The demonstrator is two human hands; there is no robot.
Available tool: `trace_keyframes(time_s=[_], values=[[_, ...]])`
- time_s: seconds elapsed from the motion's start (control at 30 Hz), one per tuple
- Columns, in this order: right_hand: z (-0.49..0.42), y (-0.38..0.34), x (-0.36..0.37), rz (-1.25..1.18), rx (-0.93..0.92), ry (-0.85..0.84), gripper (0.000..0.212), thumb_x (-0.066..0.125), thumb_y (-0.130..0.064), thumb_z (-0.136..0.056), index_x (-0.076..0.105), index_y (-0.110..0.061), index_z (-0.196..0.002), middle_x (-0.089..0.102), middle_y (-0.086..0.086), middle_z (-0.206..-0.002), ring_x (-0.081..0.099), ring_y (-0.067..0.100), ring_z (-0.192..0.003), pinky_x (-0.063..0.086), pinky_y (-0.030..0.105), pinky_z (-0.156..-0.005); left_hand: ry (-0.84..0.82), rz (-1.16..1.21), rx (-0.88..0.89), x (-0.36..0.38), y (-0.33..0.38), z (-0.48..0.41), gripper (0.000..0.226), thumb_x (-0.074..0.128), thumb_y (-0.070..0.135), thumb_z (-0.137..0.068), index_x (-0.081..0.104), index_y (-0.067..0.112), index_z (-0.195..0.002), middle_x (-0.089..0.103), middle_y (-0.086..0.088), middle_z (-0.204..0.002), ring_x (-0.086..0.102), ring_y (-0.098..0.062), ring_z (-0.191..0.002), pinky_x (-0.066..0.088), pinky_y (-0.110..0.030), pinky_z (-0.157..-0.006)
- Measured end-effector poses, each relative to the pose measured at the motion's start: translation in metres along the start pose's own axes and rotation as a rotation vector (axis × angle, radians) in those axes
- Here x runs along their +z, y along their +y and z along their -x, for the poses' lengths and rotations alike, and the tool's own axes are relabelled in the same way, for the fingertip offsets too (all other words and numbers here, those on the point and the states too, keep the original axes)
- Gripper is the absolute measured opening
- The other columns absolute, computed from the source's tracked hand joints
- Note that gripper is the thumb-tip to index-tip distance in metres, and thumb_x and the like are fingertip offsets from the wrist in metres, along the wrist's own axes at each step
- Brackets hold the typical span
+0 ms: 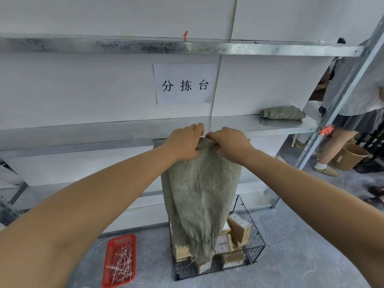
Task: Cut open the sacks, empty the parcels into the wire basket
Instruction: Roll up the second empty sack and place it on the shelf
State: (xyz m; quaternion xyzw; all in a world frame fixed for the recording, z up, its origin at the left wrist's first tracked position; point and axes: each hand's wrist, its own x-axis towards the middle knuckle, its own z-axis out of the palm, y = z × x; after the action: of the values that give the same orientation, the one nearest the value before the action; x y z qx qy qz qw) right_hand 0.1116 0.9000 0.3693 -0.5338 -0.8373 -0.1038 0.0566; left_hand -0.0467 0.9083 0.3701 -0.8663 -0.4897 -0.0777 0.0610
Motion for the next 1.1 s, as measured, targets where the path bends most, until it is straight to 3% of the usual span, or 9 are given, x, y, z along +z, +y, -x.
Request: trace_keyframes(time_s=[0.07,0.17,0.33,0.47,0.57,0.7,0.83,1.0,1.1], values=[[0.000,-0.002,0.006,0.014,-0.026,0.130,0.036,0.046,-0.001,-0.083,0.056,-0.009,-0.116,0.063,0.014,-0.093,0.054,0.033,-0.095,0.035,0.035,-0.073,-0.104,0.139,-0.042,-0.001,-0.004,0.000,0.056,0.056,0.027,-0.086,0.030,0.009,-0.132,0.054,-0.011,-0.118,0.056,-0.027,-0.098,0.041,-0.033,-0.072],[0.001,-0.004,0.011,-0.010,-0.023,0.181,0.034,0.046,-0.001,-0.079,0.056,-0.002,-0.112,0.062,0.018,-0.090,0.054,0.036,-0.088,0.038,0.040,-0.073,-0.011,-0.014,-0.015,0.001,-0.006,0.000,0.035,0.049,0.021,-0.090,0.039,0.008,-0.120,0.057,-0.012,-0.110,0.057,-0.026,-0.092,0.039,-0.033,-0.070],[0.000,-0.005,0.010,-0.012,-0.009,0.044,0.071,0.025,-0.055,-0.078,0.042,-0.010,-0.130,0.051,0.012,-0.117,0.047,0.030,-0.106,0.037,0.041,-0.092,0.150,-0.218,0.028,0.008,-0.008,-0.001,0.026,0.037,0.013,-0.095,0.038,0.005,-0.120,0.055,-0.013,-0.110,0.056,-0.027,-0.092,0.036,-0.032,-0.064],[-0.005,-0.004,0.011,-0.062,-0.001,0.090,0.039,0.042,-0.028,-0.093,0.041,-0.007,-0.127,0.047,0.013,-0.119,0.046,0.029,-0.107,0.036,0.038,-0.091,0.243,-0.214,0.126,0.011,-0.015,0.003,0.046,0.033,0.041,-0.092,0.045,0.004,-0.116,0.054,-0.014,-0.110,0.053,-0.028,-0.097,0.040,-0.035,-0.073],[-0.005,-0.004,0.013,-0.078,0.034,0.115,0.029,0.042,-0.018,-0.093,0.045,-0.005,-0.119,0.049,0.014,-0.115,0.049,0.031,-0.102,0.038,0.037,-0.082,0.246,-0.195,0.187,0.009,-0.014,0.006,0.059,0.013,0.039,-0.085,0.049,0.003,-0.114,0.055,-0.015,-0.109,0.051,-0.028,-0.097,0.042,-0.037,-0.075],[-0.006,-0.004,0.015,-0.127,0.085,0.123,0.027,0.052,-0.021,-0.090,0.048,-0.006,-0.111,0.052,0.012,-0.108,0.053,0.031,-0.096,0.033,0.032,-0.067,0.192,-0.209,0.136,0.006,-0.013,0.004,0.028,0.034,0.020,-0.098,0.045,0.003,-0.118,0.050,-0.013,-0.119,0.047,-0.026,-0.107,0.040,-0.033,-0.073],[-0.007,-0.004,0.013,-0.152,0.090,-0.014,0.044,0.065,-0.041,-0.081,0.047,-0.011,-0.107,0.051,0.002,-0.095,0.049,0.023,-0.093,0.035,0.030,-0.070,0.159,-0.211,0.068,0.005,-0.014,0.005,0.020,0.042,0.019,-0.095,0.047,0.006,-0.110,0.053,-0.010,-0.114,0.050,-0.023,-0.104,0.038,-0.031,-0.067],[-0.010,-0.009,0.011,-0.227,0.061,-0.258,0.006,0.051,-0.018,-0.085,0.053,-0.016,-0.091,0.056,0.005,-0.086,0.054,0.027,-0.093,0.035,0.028,-0.069,0.089,-0.247,0.095,0.006,-0.011,0.009,0.020,0.046,0.019,-0.092,0.049,0.007,-0.108,0.053,-0.008,-0.111,0.051,-0.022,-0.101,0.034,-0.029,-0.064],[-0.011,-0.016,0.009,-0.173,0.082,-0.196,0.019,0.042,-0.010,-0.089,0.054,-0.016,-0.103,0.062,0.007,-0.097,0.055,0.028,-0.095,0.031,0.029,-0.070,0.073,-0.246,0.077,0.007,-0.012,0.009,0.025,0.050,0.025,-0.090,0.051,0.008,-0.107,0.054,-0.008,-0.110,0.052,-0.023,-0.101,0.032,-0.029,-0.069]])
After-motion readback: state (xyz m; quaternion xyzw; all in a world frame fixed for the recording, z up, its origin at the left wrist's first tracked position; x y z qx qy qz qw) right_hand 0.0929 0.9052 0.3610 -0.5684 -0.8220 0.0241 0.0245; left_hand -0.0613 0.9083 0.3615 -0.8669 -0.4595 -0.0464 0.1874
